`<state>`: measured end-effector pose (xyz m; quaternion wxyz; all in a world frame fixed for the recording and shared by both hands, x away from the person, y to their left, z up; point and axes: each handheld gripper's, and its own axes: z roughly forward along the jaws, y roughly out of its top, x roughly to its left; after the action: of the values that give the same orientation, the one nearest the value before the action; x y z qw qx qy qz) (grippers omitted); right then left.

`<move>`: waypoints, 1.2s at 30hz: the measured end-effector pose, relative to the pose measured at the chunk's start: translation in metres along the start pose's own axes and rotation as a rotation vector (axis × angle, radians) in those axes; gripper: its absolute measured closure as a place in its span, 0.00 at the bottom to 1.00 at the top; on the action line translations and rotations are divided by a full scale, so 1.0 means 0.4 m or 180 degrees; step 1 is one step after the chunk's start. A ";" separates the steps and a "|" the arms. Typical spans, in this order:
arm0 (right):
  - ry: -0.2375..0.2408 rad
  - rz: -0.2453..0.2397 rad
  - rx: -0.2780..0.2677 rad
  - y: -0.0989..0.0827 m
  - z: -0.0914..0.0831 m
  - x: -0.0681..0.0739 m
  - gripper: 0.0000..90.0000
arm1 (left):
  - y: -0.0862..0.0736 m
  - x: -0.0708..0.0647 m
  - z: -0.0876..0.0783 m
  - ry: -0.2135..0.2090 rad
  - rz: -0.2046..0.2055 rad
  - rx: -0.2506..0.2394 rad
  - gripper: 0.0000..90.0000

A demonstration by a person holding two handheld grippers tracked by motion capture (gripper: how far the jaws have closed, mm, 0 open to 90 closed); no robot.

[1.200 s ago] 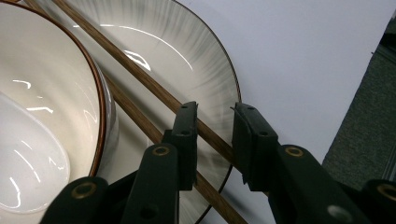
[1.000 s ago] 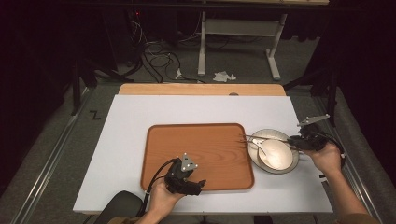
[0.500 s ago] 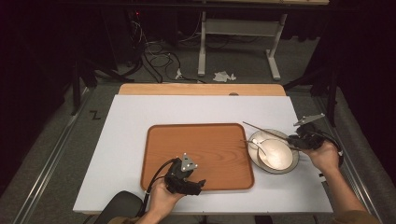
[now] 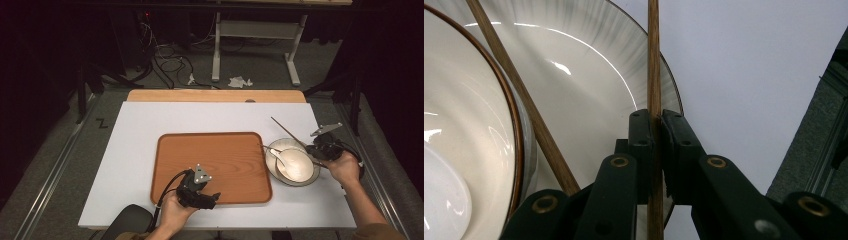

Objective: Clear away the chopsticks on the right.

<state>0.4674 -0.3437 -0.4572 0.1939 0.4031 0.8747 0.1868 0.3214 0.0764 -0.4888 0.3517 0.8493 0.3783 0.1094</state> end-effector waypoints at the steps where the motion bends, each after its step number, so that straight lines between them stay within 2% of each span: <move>1: -0.0010 0.0007 -0.0016 0.000 0.001 0.001 0.94 | 0.000 0.000 0.000 0.0004 0.0007 0.0001 0.27; 6: -0.0020 -0.0026 -0.0047 0.001 0.000 0.006 0.95 | 0.000 0.000 0.000 0.0007 0.0001 -0.0003 0.27; 12: 0.0015 0.0049 -0.0155 -0.005 -0.016 0.013 0.95 | -0.001 -0.001 -0.003 0.0004 0.0013 -0.0011 0.27; 13: 0.0056 0.0082 -0.0220 -0.006 -0.028 0.016 0.95 | -0.001 -0.002 -0.001 0.0000 0.0017 0.0000 0.27; 16: 0.0066 0.0053 -0.0281 -0.004 -0.049 0.020 0.95 | 0.000 -0.004 -0.001 -0.0008 0.0033 0.0004 0.27; 19: 0.0062 0.0085 -0.0400 -0.003 -0.072 0.026 0.95 | 0.002 -0.002 0.000 -0.0004 0.0019 -0.0013 0.27; 25: 0.0071 0.0131 -0.0513 -0.001 -0.113 0.042 0.95 | 0.001 -0.002 -0.002 -0.0008 0.0021 -0.0007 0.27; 31: 0.0071 0.0143 -0.0551 0.009 -0.150 0.070 0.95 | 0.001 -0.003 -0.003 -0.0011 0.0034 -0.0009 0.27; 36: 0.0173 0.0152 -0.0649 0.010 -0.186 0.102 0.94 | 0.001 -0.004 -0.005 -0.0064 0.0003 -0.0021 0.27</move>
<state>0.4089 -0.3224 -0.3996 0.2056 0.3968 0.8462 0.2902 0.3200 0.0761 -0.4870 0.3582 0.8493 0.3740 0.1022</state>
